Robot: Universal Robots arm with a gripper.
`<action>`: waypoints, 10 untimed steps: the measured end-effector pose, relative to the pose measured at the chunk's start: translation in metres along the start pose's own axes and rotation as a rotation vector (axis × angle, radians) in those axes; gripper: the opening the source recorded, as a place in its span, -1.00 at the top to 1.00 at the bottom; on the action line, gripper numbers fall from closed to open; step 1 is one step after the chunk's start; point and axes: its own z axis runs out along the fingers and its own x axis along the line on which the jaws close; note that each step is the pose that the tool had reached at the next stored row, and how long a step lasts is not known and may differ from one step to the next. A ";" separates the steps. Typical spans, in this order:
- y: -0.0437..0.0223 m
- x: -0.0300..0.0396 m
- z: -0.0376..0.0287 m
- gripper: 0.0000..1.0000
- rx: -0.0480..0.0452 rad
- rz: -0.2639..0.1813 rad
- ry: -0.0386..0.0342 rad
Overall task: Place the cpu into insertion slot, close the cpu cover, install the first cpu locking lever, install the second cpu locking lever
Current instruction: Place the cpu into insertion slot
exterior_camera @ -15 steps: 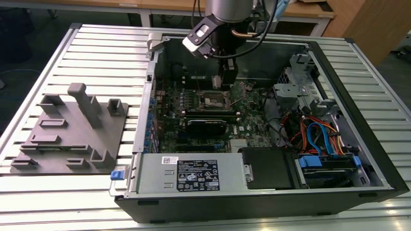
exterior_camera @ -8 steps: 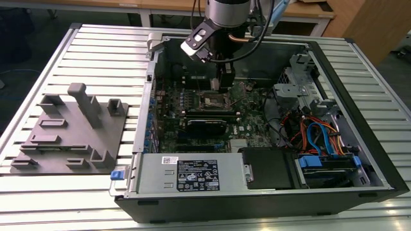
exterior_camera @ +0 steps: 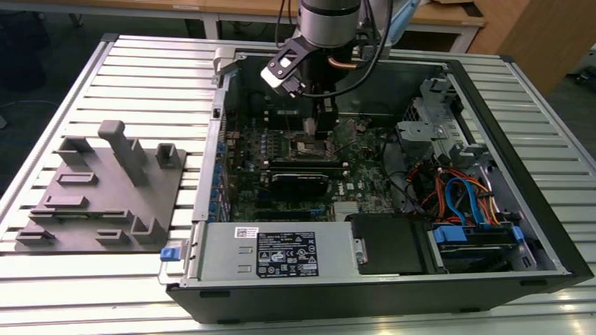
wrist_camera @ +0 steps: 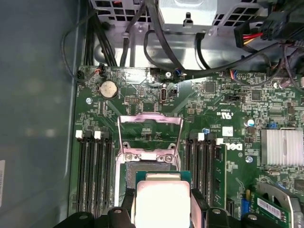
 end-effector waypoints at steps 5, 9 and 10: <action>-0.0001 0.0000 0.0007 -0.08 0.0001 0.000 -0.0002; -0.0001 0.0000 0.0008 -0.08 0.0000 0.000 -0.0001; -0.0001 0.0000 0.0013 -0.08 0.0000 0.000 -0.0001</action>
